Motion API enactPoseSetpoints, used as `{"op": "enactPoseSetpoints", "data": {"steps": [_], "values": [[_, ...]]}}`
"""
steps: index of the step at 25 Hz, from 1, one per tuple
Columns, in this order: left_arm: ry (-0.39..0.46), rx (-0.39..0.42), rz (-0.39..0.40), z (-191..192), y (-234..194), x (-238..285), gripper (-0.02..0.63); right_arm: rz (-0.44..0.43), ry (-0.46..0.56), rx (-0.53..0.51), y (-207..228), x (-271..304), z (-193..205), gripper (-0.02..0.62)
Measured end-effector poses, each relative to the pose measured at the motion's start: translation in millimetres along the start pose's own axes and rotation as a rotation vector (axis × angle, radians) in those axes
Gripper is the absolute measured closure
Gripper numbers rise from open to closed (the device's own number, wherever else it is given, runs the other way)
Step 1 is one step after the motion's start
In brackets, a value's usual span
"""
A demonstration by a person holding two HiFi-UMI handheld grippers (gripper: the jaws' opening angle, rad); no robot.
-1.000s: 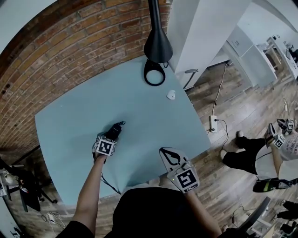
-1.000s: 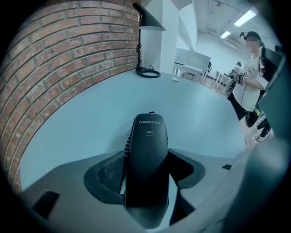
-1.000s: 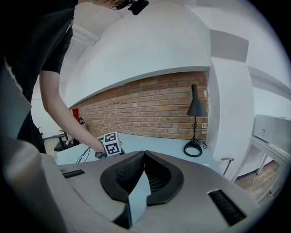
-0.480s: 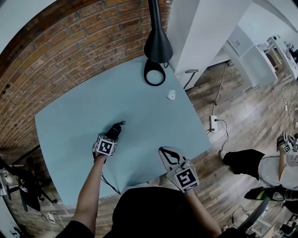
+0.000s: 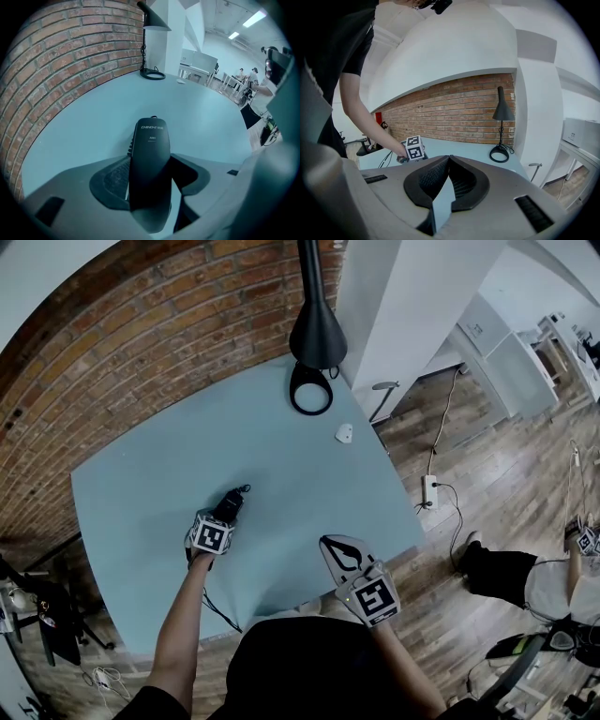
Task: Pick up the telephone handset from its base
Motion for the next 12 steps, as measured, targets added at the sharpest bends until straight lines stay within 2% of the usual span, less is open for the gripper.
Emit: {"op": "enactPoseSetpoints", "data": {"steps": [12], "values": [[0.002, -0.007, -0.018, -3.1, 2.3, -5.5, 0.324, -0.013, 0.021, -0.006, 5.4, -0.2, -1.9, 0.569]]}}
Point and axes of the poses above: the fingertips, and each gripper's own axes: x forward along the fingers, y to its right, z out of its underside, the point moved 7 cm from there along -x, backward along the fingers, and after that the axes turned 1 degree about z, right-handed, at the moved point
